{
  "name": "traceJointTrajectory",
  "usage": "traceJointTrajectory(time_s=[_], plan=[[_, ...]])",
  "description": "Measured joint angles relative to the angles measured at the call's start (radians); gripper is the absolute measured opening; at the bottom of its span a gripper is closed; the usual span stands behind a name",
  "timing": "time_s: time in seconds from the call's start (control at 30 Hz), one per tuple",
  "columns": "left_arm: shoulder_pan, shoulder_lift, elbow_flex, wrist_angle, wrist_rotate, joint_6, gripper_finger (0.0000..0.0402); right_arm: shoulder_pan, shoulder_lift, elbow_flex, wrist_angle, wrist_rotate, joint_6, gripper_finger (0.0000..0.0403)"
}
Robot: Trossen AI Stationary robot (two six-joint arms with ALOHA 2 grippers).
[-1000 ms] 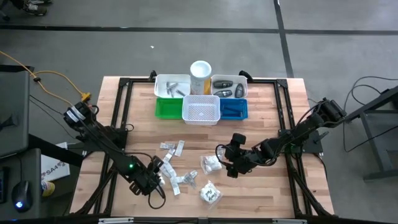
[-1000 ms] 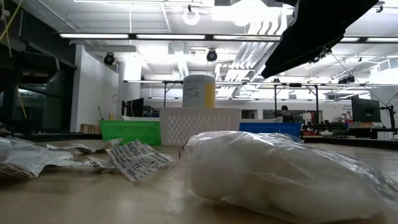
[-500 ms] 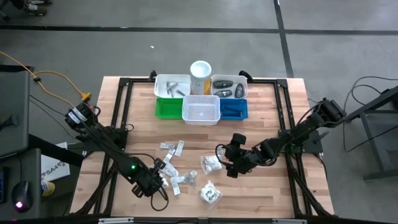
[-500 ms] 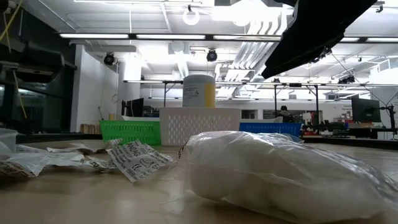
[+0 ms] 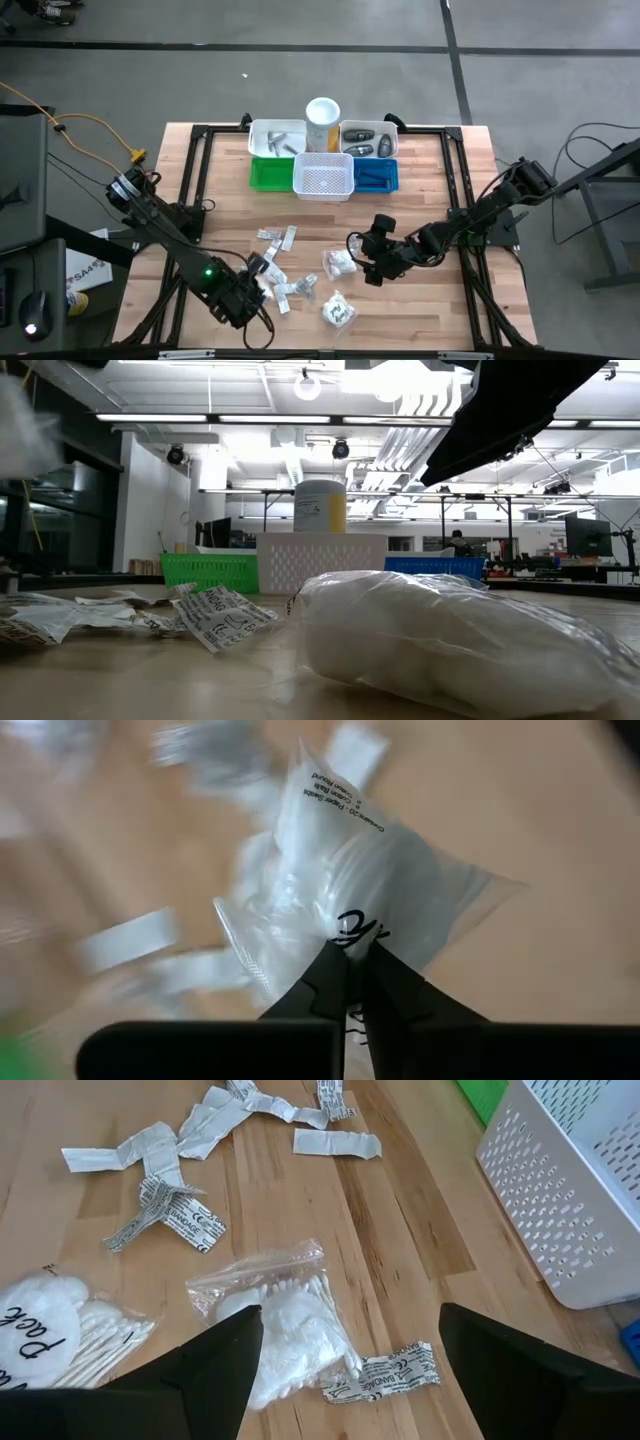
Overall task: Pick & Place Travel size toiletries
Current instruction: Put the white cotton pack into the bottom white bin
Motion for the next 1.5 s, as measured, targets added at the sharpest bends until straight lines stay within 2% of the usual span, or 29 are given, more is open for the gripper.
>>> traceJointTrajectory(time_s=[0.17, 0.23, 0.3, 0.47, 0.6, 0.8, 0.93, 1.07, 1.3, 1.5], plan=[[0.023, -0.002, 0.063, -0.191, -0.299, 0.089, 0.0007, 0.0, 0.0, 0.0, 0.0, 0.0, -0.009, 0.0297], [0.06, -0.003, 0.063, -0.233, -0.377, 0.144, 0.0007, 0.0, 0.0, 0.0, 0.0, 0.0, -0.01, 0.0297], [0.116, -0.005, 0.063, -0.271, -0.404, 0.193, 0.0007, 0.0, 0.0, 0.0, 0.0, 0.0, -0.01, 0.0297], [0.313, -0.006, 0.063, -0.305, -0.407, 0.308, 0.0006, 0.0, 0.0, 0.0, 0.0, -0.001, -0.01, 0.0297], [0.481, -0.006, 0.063, -0.261, -0.409, 0.432, 0.0006, 0.0, 0.0, 0.0, 0.0, -0.001, -0.01, 0.0297], [0.685, -0.006, 0.063, -0.027, -0.364, 0.665, 0.0006, 0.0, 0.0, 0.0, -0.001, -0.001, -0.01, 0.0297], [0.761, -0.006, 0.063, 0.203, -0.25, 0.816, 0.0006, 0.0, 0.0, 0.0, -0.001, 0.001, -0.01, 0.0297], [0.836, 0.01, 0.064, 0.351, -0.146, 0.847, 0.0006, 0.0, 0.0, 0.0, -0.002, 0.001, 0.007, 0.0297], [0.931, 0.077, 0.064, 0.406, -0.07, 0.837, 0.0022, 0.0, 0.0, 0.0, -0.026, 0.003, 0.043, 0.0297], [0.954, 0.127, 0.064, 0.429, -0.067, 0.848, 0.0054, 0.0, 0.0, 0.0, -0.057, 0.002, 0.074, 0.0297]])
